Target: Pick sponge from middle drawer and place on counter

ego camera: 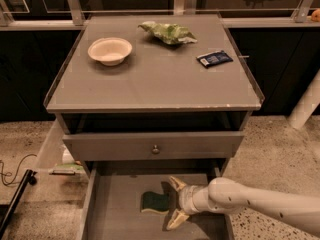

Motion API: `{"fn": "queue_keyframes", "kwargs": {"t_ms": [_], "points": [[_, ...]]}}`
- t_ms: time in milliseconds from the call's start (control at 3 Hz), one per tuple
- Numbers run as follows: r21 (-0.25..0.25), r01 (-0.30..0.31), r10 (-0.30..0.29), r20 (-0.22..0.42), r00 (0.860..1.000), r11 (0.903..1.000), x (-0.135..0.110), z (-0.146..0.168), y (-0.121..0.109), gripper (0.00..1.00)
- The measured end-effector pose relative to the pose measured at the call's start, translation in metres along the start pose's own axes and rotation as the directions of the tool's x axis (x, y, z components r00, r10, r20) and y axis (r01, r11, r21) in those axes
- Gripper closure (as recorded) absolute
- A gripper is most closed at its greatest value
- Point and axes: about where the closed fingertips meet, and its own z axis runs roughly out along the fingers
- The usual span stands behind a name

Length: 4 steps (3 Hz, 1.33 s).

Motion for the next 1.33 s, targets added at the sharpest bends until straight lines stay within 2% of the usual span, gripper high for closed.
{"fn": "queue_keyframes", "kwargs": {"t_ms": [667,1333], "points": [[-0.064,-0.058,0.062,0.051,0.997,0.9962,0.024,0.033,0.002,0.0],[-0.064,-0.059,0.062,0.051,0.997,0.9962,0.024,0.033,0.002,0.43]]}}
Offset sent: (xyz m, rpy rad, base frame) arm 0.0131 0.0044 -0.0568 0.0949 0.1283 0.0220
